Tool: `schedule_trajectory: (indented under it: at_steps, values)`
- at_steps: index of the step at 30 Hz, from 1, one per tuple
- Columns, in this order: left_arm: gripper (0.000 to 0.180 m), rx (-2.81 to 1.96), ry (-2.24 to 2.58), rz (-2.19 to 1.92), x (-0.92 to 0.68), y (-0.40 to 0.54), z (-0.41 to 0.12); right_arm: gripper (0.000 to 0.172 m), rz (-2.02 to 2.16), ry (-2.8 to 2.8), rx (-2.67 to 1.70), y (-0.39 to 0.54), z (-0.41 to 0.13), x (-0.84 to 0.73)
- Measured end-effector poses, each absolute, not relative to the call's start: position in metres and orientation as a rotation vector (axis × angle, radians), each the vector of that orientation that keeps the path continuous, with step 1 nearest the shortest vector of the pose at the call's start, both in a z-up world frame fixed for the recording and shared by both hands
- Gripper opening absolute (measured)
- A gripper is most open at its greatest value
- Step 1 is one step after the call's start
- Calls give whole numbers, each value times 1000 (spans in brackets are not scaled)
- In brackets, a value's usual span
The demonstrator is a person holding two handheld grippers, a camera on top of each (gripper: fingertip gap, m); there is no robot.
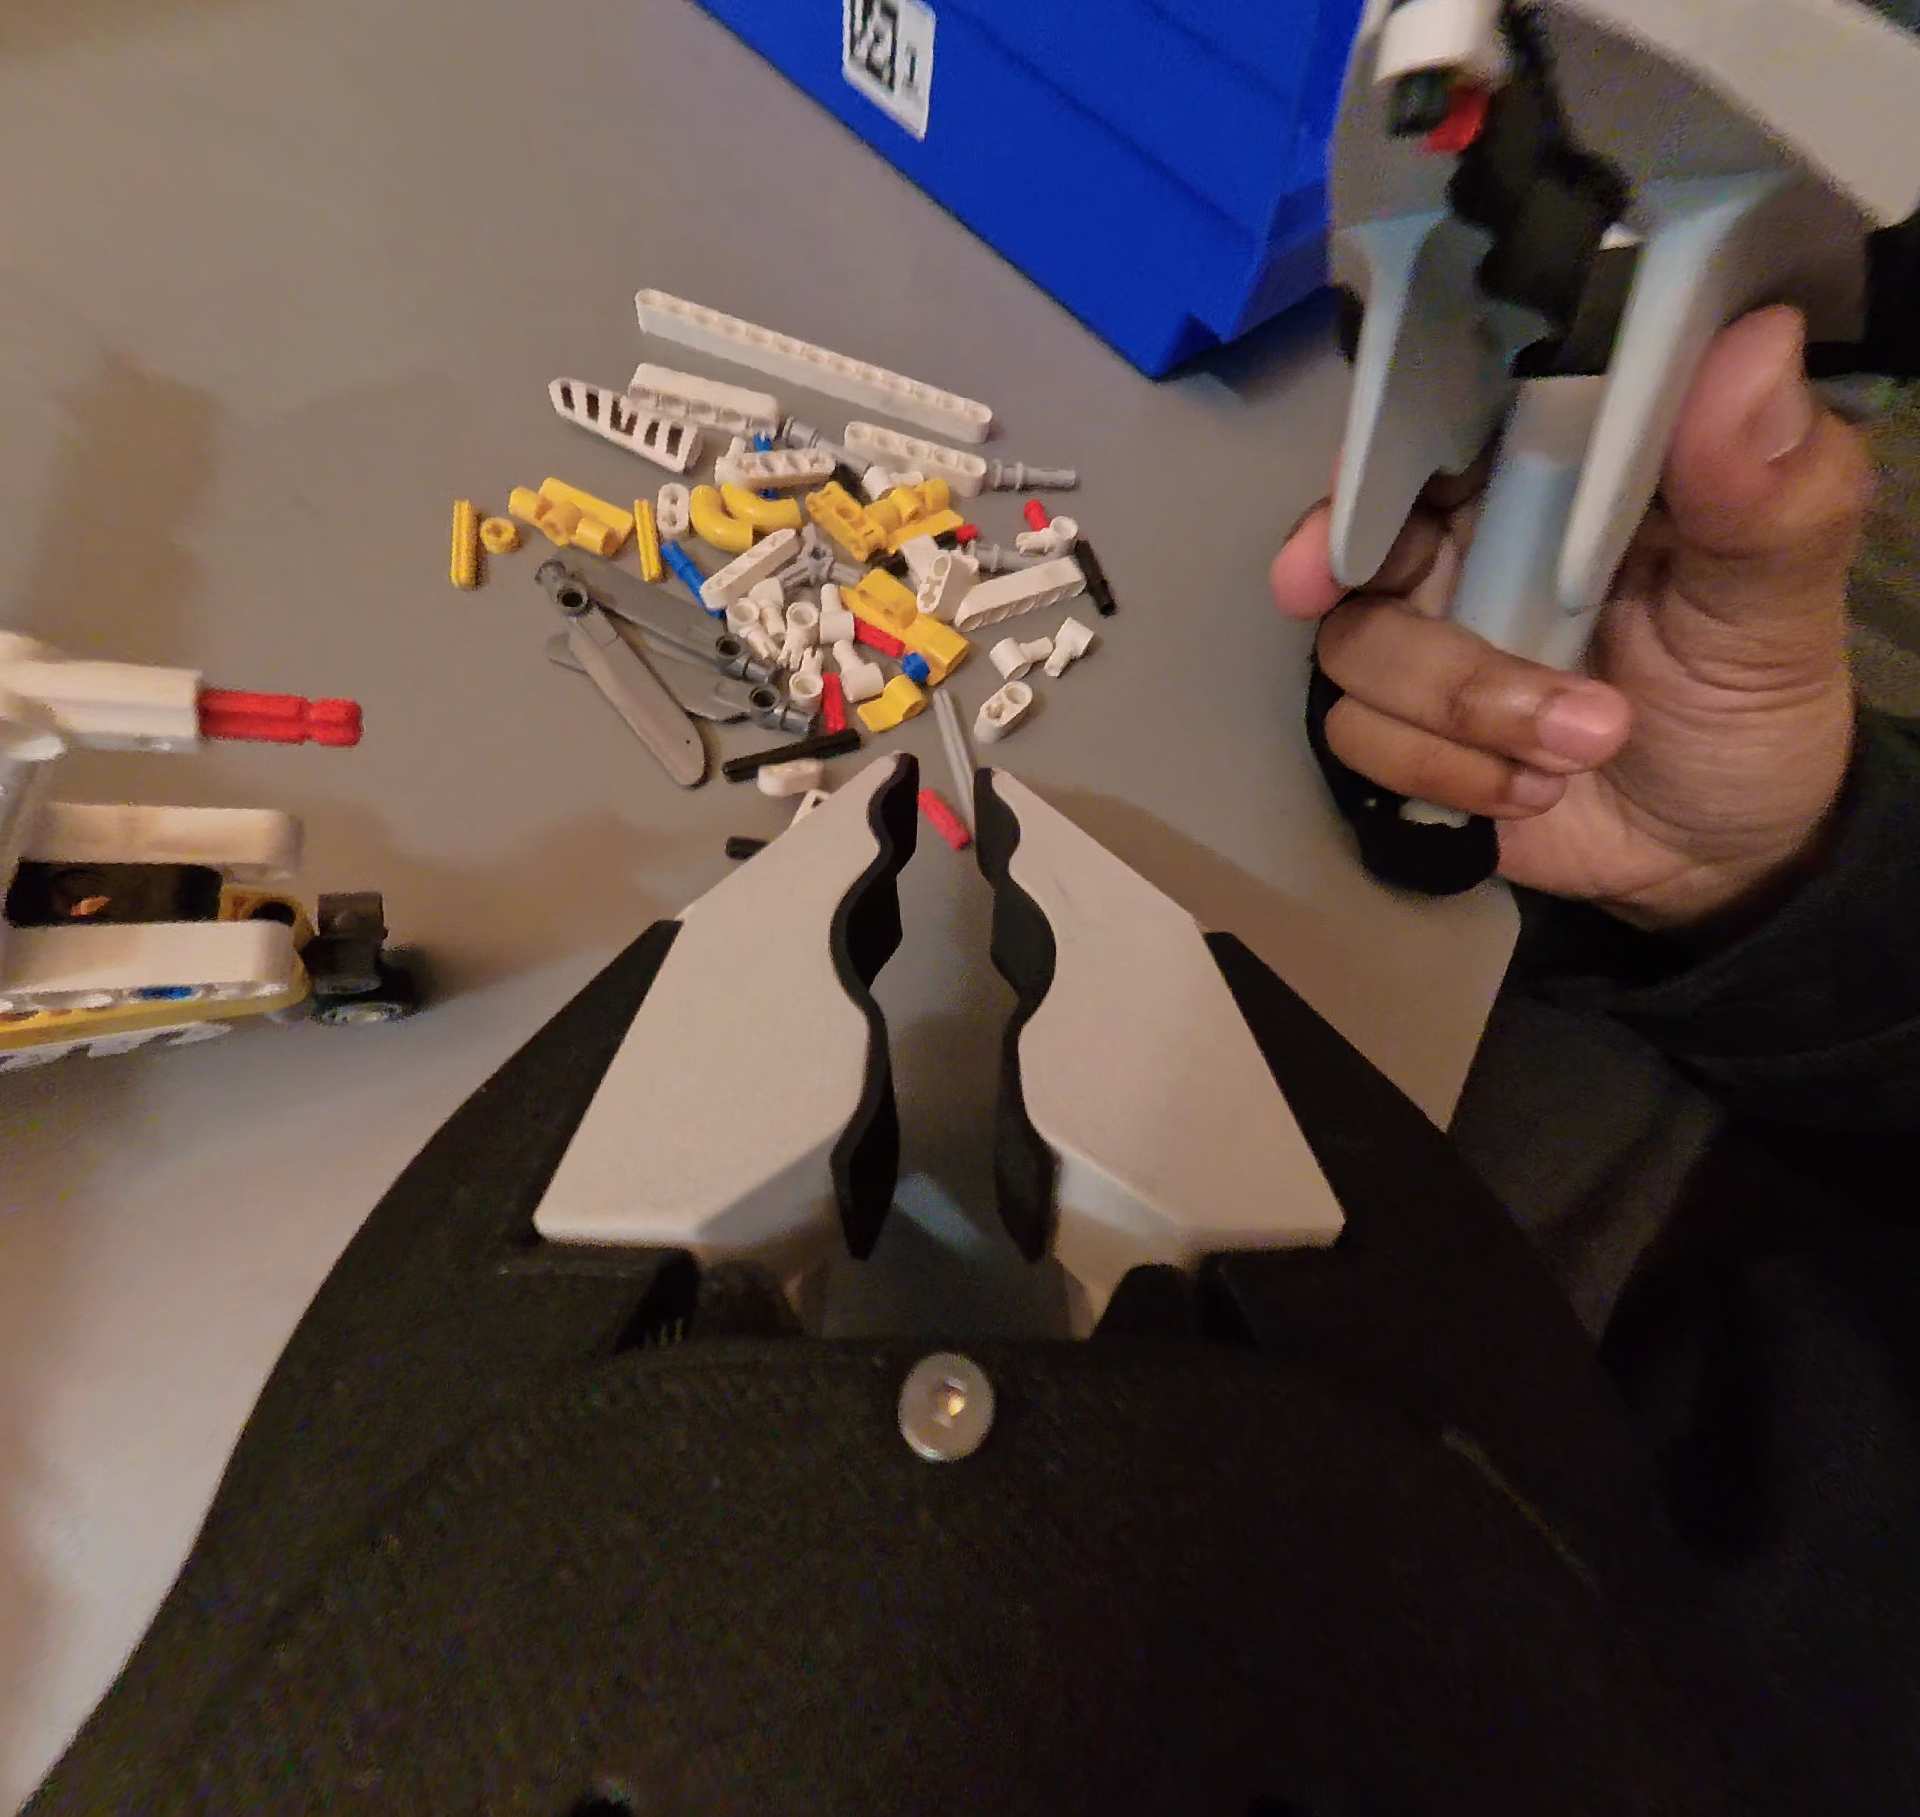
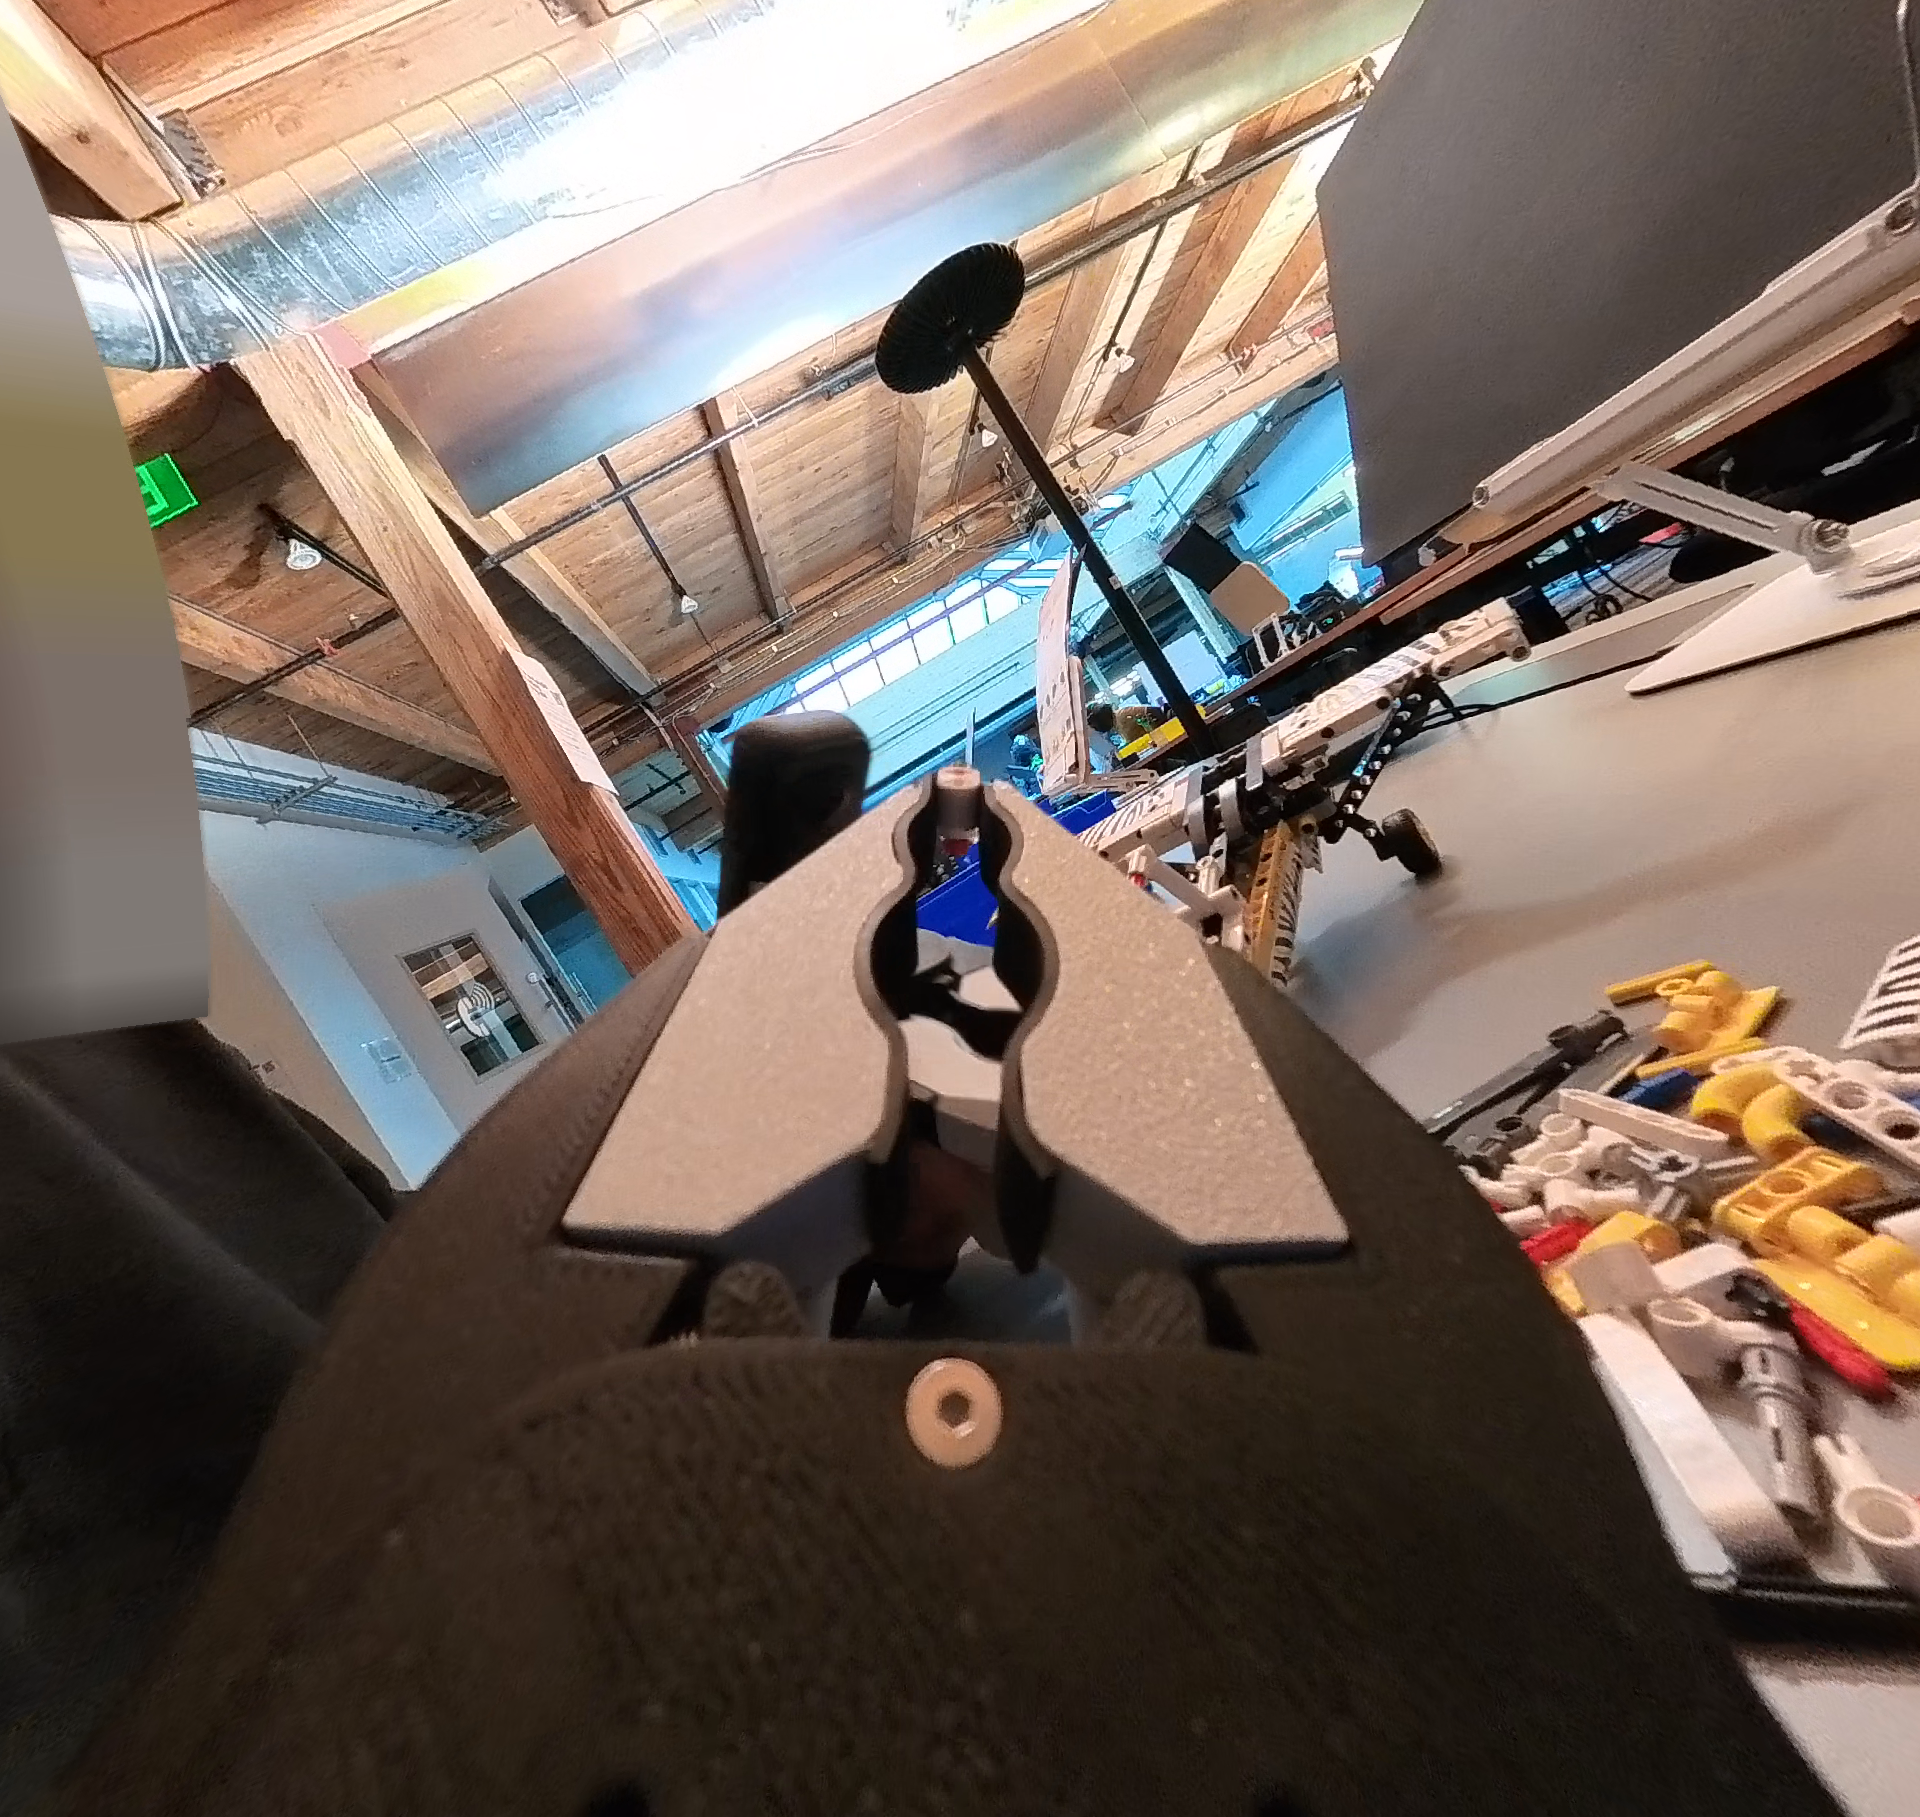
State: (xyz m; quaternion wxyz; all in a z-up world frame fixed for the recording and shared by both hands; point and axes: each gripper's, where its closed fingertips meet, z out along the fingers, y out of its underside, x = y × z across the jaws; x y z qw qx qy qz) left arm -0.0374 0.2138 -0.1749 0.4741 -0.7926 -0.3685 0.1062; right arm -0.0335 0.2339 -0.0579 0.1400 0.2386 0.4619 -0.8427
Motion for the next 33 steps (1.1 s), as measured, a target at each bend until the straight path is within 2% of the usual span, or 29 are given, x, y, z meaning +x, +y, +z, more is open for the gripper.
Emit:
schedule_trajectory:
  at_steps: [7,14,19,20,22,30,33]
  values:
    - [13,-1590,-698,106,-17,229,-122,5,-2318,1366,706,223,-66,-32]
    - [16,-1313,-693,-52,-13,215,-80,4,-2233,1459,655,203,-71,-21]
    - [10,-1272,-719,-182,-13,207,-78,5,-2210,1462,659,195,-73,-20]
    - [9,-1258,-714,-201,-12,206,-76,8,-2219,1457,642,193,-72,-18]
    - [3,-1219,-721,-225,-13,201,-73,25,-2211,1448,591,192,-69,-12]
    - [3,-1238,-684,-260,-5,201,-68,27,-2218,1372,548,199,-61,-8]
    - [3,-1258,-678,-264,-3,201,-69,21,-2161,1323,570,204,-64,-12]
